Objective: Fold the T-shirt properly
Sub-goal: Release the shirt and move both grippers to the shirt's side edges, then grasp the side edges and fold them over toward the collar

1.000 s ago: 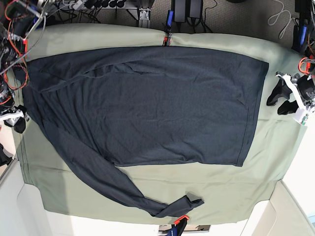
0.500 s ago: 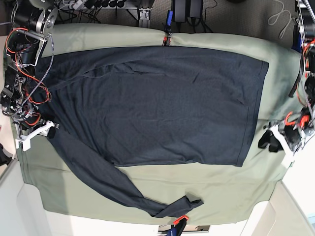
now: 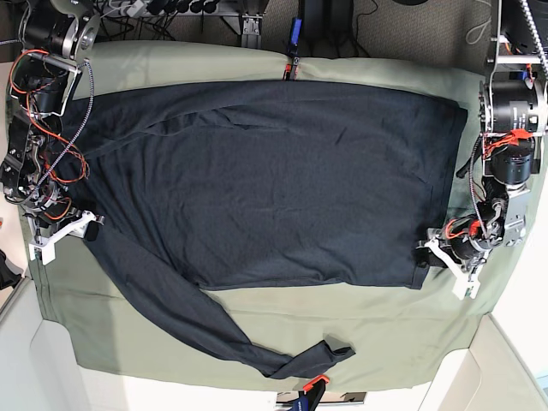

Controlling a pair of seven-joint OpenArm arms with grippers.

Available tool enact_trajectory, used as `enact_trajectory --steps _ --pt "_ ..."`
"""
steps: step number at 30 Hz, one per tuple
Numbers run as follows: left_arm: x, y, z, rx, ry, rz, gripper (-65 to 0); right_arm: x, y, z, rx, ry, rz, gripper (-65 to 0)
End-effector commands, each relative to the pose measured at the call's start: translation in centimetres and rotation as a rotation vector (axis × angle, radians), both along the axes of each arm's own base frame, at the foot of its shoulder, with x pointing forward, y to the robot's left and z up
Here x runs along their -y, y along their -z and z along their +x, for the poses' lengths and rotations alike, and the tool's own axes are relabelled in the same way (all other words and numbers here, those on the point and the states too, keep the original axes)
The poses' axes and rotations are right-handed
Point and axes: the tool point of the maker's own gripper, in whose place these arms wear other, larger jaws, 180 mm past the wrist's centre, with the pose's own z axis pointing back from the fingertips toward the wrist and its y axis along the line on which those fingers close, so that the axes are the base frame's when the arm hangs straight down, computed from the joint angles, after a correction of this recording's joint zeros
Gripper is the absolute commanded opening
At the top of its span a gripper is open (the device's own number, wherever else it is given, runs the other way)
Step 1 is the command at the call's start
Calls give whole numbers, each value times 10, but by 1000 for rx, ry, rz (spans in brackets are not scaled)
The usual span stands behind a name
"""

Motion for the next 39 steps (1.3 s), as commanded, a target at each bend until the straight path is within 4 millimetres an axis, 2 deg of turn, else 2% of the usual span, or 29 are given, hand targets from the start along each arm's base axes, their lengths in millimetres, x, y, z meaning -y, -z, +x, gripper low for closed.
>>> enact_trajectory --steps 1,4,9,13,15,17,20,21,24,29,39 --pt "-1 -19 14 44 -2 -7 -305 7 -14 10 31 4 -12 -365" --pt "5 -21 16 57 -2 -35 -305 7 -15 10 33 5 -7 -365" --pt "25 -24 13 65 101 -85 -312 5 -15 10 38 -4 -6 -366" --pt "27 -27 16 77 96 -101 -401 5 -18 13 60 -8 -6 -373" --pt "27 -32 20 91 93 -106 -433 5 -20 14 67 -7 -6 -427" --pt "26 -40 25 107 90 -109 -459 5 -21 15 70 -7 -6 -515" --pt "27 -49 32 128 89 -115 -533 5 -21 15 68 -7 -7 -630" --pt "27 -51 33 131 89 -115 -562 5 -21 15 68 -7 -7 -650" --pt "26 -51 34 132 89 -113 -648 5 -21 15 69 -8 -7 -650" --pt "24 -51 33 128 88 -109 -650 0 -25 16 85 -50 -8 -650" --pt "-6 -67 25 108 62 -88 -650 0 -43 20 109 -72 -42 -650"
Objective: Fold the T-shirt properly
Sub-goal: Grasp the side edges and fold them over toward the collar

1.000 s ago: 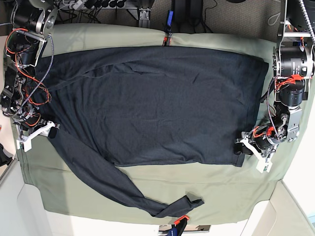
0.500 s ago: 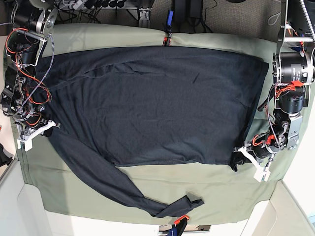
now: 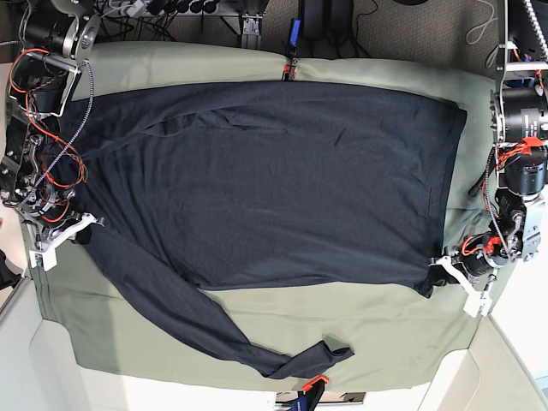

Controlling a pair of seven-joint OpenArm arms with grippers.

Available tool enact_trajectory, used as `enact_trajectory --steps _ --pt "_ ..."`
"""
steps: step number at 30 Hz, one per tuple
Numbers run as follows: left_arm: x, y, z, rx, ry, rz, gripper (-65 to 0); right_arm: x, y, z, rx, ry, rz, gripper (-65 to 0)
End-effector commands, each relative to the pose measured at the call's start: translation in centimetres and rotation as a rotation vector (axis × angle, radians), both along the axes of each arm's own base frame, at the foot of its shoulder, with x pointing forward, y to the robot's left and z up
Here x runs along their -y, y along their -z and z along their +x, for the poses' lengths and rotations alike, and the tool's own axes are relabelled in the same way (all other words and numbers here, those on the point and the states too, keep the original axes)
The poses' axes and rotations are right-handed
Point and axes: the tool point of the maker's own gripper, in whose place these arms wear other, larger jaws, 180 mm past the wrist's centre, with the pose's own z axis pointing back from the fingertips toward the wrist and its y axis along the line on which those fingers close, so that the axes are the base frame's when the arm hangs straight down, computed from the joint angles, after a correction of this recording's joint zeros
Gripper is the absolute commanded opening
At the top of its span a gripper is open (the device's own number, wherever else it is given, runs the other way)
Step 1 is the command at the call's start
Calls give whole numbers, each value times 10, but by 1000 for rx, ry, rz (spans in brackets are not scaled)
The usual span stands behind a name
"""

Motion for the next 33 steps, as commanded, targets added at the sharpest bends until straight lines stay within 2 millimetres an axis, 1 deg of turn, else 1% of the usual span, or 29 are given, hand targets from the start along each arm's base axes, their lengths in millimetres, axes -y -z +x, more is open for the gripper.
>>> enact_trajectory --steps 1,5,8,11,14,16,19,23,27,30,33 --pt "-3 -25 11 50 13 -3 -650 6 -27 15 76 -4 -16 -650" --pt "2 -27 1 44 66 32 -650 10 -40 13 89 -15 -52 -650" --pt "7 -34 -10 82 123 85 -650 11 -43 7 92 -21 -51 -650" --pt "12 -39 -29 107 196 154 -650 14 -37 -6 79 -26 -70 -650" --pt "19 -41 -54 117 280 225 -650 21 -33 -23 69 -31 -104 -650" --pt "19 -41 -69 113 324 266 -650 27 -34 -32 70 -36 -128 -650" --pt "12 -40 -87 91 359 314 -650 36 -38 -46 74 -46 -164 -650" --pt "0 -32 -104 43 370 347 -650 42 -37 -62 63 -58 -197 -650" --pt "-5 -25 -113 15 374 357 -650 49 -30 -76 39 -46 -205 -650" --pt "-9 -19 -120 -12 378 366 -650 59 -26 -87 25 -16 -205 -650" --pt "-11 -11 -131 -57 391 380 -650 69 -26 -97 20 6 -207 -650"
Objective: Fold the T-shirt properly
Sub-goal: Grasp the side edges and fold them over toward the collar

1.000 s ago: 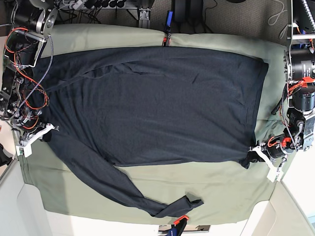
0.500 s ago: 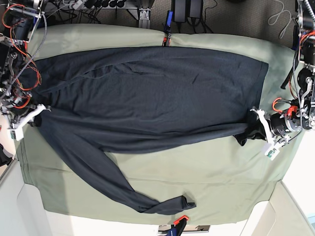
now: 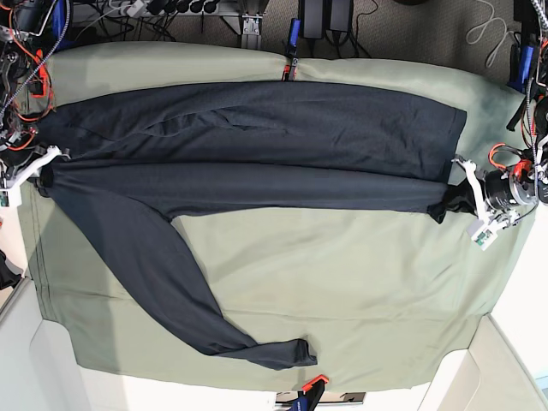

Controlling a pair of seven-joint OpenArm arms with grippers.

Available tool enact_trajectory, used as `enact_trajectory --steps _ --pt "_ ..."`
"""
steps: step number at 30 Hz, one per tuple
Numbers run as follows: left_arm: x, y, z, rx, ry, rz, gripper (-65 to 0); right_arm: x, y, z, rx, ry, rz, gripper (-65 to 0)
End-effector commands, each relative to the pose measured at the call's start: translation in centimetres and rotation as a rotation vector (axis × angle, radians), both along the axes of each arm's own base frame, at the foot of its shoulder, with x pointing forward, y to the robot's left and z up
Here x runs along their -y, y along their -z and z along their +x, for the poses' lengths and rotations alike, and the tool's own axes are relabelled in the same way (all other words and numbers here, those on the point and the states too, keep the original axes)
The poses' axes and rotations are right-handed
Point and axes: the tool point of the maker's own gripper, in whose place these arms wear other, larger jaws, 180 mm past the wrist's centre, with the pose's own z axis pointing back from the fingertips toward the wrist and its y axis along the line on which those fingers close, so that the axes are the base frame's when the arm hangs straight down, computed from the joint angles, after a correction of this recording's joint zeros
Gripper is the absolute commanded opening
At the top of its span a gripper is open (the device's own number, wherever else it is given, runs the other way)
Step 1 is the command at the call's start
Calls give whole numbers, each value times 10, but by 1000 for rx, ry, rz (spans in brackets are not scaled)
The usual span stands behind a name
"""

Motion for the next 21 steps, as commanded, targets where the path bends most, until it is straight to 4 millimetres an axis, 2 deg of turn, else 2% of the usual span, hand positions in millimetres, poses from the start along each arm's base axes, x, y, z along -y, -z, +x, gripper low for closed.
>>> enact_trajectory --steps 1,6,12,16,20,21 --pt "-10 -15 5 27 6 32 -650 12 -20 7 60 10 -22 -650" --pt "2 -11 -10 7 56 39 -650 13 -21 -7 60 13 0 -650" --pt "1 4 -31 -68 60 60 -650 9 -16 -26 24 -5 -22 -650" --pt "2 12 -42 -97 60 55 -646 9 -14 -32 18 -9 -27 -650" --pt "1 16 -47 -110 61 55 -427 9 -14 -32 16 -8 -25 -650" --pt "1 16 -47 -110 61 55 -390 8 -14 -32 18 -8 -21 -641"
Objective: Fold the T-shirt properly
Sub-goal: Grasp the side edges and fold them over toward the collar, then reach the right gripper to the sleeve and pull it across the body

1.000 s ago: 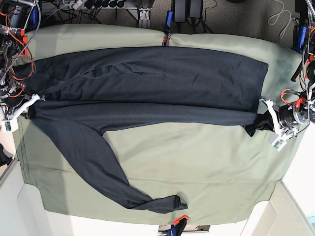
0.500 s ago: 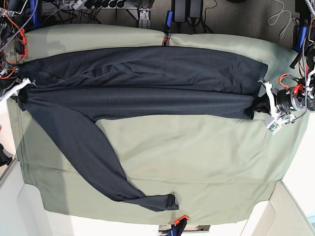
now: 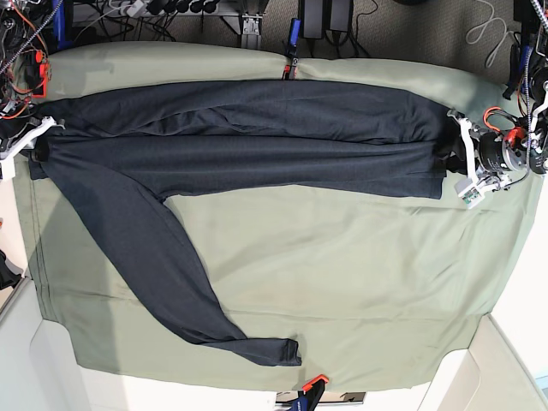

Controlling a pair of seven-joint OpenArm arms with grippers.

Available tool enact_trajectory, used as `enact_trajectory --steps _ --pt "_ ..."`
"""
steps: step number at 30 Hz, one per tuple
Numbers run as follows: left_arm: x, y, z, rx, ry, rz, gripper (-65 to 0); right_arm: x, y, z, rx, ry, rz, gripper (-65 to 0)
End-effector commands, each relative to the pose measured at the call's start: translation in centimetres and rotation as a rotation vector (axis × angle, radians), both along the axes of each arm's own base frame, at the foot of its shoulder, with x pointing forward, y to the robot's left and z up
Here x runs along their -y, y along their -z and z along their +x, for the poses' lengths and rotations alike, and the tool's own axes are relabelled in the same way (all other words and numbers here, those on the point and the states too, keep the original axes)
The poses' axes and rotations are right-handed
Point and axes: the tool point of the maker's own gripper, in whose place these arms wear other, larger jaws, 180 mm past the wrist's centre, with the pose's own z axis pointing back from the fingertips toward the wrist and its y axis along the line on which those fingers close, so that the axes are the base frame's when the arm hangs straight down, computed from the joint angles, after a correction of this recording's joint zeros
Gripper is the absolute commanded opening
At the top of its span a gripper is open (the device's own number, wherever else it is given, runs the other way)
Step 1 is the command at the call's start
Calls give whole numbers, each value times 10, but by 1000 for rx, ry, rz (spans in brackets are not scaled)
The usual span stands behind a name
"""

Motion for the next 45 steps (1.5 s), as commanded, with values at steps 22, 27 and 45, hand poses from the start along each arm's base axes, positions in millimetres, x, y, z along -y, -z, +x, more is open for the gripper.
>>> enact_trajectory --steps 22,27,45 --pt "-1 -50 28 106 -74 -119 -379 -33 -98 67 333 -77 116 -264" --pt "-1 -50 27 104 -73 -119 -379 -84 -100 95 339 -181 114 -264" --pt "3 -50 25 88 -80 -142 -379 -229 -7 166 189 -392 -272 -264"
